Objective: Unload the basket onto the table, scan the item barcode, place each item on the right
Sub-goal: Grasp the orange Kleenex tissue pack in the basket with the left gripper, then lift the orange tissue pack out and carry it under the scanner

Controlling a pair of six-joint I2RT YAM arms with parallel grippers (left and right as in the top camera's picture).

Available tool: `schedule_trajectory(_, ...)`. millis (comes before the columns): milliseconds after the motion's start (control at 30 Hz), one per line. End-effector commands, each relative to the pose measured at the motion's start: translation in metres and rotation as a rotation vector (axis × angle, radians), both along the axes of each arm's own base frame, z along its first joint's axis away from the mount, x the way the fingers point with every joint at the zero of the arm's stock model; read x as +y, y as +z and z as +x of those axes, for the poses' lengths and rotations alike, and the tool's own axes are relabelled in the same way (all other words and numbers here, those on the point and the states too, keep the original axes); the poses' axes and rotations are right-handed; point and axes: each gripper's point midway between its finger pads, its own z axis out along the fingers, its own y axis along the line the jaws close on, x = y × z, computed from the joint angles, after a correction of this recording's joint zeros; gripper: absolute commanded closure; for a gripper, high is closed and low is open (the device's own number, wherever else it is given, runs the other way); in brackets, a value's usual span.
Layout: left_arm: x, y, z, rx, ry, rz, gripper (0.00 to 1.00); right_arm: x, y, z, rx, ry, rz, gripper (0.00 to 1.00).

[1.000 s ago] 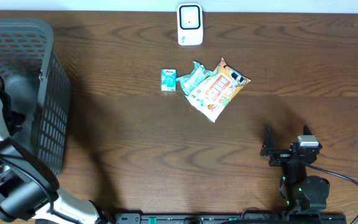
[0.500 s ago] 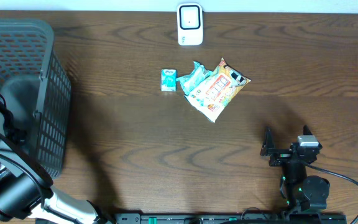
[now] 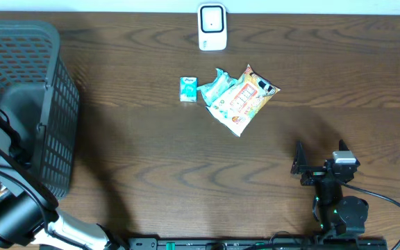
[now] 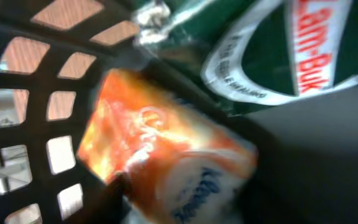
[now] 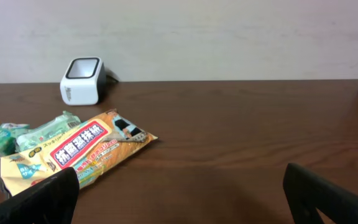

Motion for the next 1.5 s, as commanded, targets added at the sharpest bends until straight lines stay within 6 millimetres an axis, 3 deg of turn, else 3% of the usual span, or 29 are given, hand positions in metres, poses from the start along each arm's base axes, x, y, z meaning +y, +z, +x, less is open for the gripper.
schedule_trajectory(0,-0.003,-0.009,-0.007,0.029,-0.012,-0.021,0.74,0.000,-0.001,0.000,0.000,-0.002,-0.012,0.01)
schedule_trajectory(33,-0.003,-0.009,-0.006,0.028,-0.012,-0.020,0.78,0.000,-0.001,0.000,0.000,-0.001,-0.012,0.01)
schedule_trajectory(67,-0.002,-0.007,-0.005,0.025,-0.012,-0.018,0.90,0.000,-0.001,0.000,0.000,-0.001,-0.012,0.01)
schedule_trajectory(100,-0.002,-0.004,-0.004,0.023,-0.013,-0.017,0.92,0.000,-0.001,0.000,0.000,-0.002,-0.012,0.01)
schedule_trajectory(233,0.000,0.030,0.008,-0.017,-0.030,0.017,0.93,0.000,-0.001,0.000,0.000,-0.002,-0.012,0.01)
schedule_trajectory(400,-0.006,0.119,0.039,-0.242,-0.093,0.182,0.93,0.000,-0.001,0.000,0.000,-0.001,-0.012,0.01)
schedule_trajectory(500,-0.027,0.180,0.068,-0.511,-0.180,0.244,0.93,0.000,-0.001,0.000,0.001,-0.001,-0.012,0.01)
schedule_trajectory(533,-0.049,0.224,0.085,-0.712,-0.250,0.267,0.93,0.000,-0.001,0.000,0.001,-0.002,-0.012,0.01)
schedule_trajectory(567,-0.057,0.239,0.090,-0.784,-0.266,0.274,0.93,0.000,-0.001,0.000,0.001,-0.002,-0.012,0.01)
schedule_trajectory(633,-0.112,0.318,0.112,-1.143,-0.412,0.268,0.93,0.000,-0.001,0.000,0.001,-0.001,-0.012,0.01)
schedule_trajectory(767,-0.179,0.382,0.133,-1.406,-0.668,0.224,0.93,0.000,-0.001,0.000,0.001,-0.001,-0.012,0.01)
schedule_trajectory(833,-0.215,0.400,0.143,-1.486,-0.781,0.179,0.93,0.000,-0.001,0.000,0.001,-0.001,-0.012,0.01)
schedule_trajectory(933,-0.266,0.397,0.161,-1.507,-0.909,0.070,0.93,0.000,-0.001,0.000,0.001,-0.001,-0.012,0.01)
schedule_trajectory(1000,-0.315,0.372,0.184,-1.462,-1.008,-0.068,0.93,0.000,-0.001,0.000,0.001,-0.002,-0.012,0.01)
schedule_trajectory(1167,-0.395,0.312,0.222,-1.301,-1.250,-0.199,0.93,0.000,-0.001,0.000,0.000,-0.001,-0.012,0.01)
schedule_trajectory(1300,-0.440,0.263,0.243,-1.165,-1.452,-0.206,0.93,0.000,-0.001,0.000,0.000,-0.001,-0.012,0.01)
schedule_trajectory(1467,-0.469,0.184,0.259,-0.974,-1.494,-0.278,0.92,0.000,-0.001,0.000,0.001,-0.001,-0.012,0.01)
